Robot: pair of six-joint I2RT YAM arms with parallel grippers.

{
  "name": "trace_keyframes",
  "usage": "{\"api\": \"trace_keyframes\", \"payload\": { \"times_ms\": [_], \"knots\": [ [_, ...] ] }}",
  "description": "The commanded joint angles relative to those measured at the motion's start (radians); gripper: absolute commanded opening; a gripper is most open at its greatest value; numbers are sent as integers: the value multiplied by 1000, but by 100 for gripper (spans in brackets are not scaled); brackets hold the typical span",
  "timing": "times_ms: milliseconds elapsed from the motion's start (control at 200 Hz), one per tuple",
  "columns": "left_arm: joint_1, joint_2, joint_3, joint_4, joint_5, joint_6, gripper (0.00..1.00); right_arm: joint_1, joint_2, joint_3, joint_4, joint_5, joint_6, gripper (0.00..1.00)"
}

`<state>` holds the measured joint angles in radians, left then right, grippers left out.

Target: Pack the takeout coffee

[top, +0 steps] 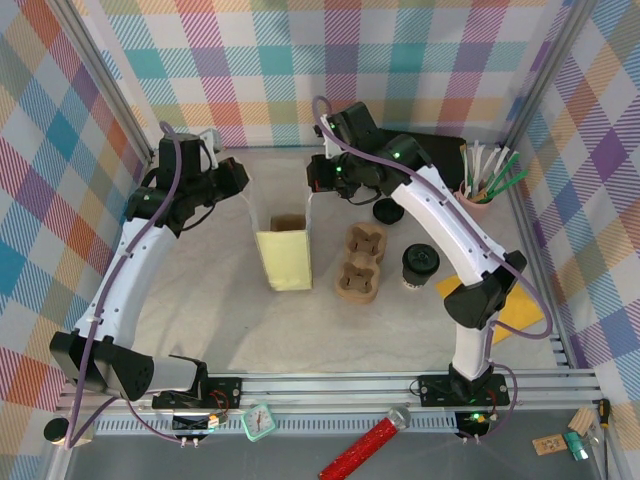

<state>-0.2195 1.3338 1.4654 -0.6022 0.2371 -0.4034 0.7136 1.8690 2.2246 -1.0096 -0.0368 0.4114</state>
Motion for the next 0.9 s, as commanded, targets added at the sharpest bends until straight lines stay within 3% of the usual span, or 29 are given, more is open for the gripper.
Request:
{"api": "trace_keyframes", "payload": {
  "times_ms": [0,135,235,300,350,535,580,630,680,895],
  "knots": [
    [-22,4,-15,40,21,-14,0,-7,-49,-38,9,26,-20,0],
    [-28,2,-26,35,16,-9,2,-8,-59,-81,23,5,-9,5],
    [-30,1,-31,31,25,-10,20,-8,-71,-121,44,-13,-2,10],
    [-32,-6,-32,23,20,-9,23,-9,-81,-136,48,-11,1,32],
    [-32,-14,-31,10,13,-8,32,-8,-89,-142,42,0,2,52],
    [-33,-36,0,-75,-33,15,72,-20,-153,-200,44,9,5,78],
    [-32,-42,7,-91,-33,20,82,-25,-175,-226,51,13,8,91],
    [-32,-51,14,-105,-40,19,91,-30,-205,-260,62,17,11,98],
    [-33,-59,19,-122,-48,17,100,-38,-236,-296,76,14,17,99],
    [-32,-74,52,-165,-56,18,100,-64,-330,-394,89,17,41,99]
  ]
}}
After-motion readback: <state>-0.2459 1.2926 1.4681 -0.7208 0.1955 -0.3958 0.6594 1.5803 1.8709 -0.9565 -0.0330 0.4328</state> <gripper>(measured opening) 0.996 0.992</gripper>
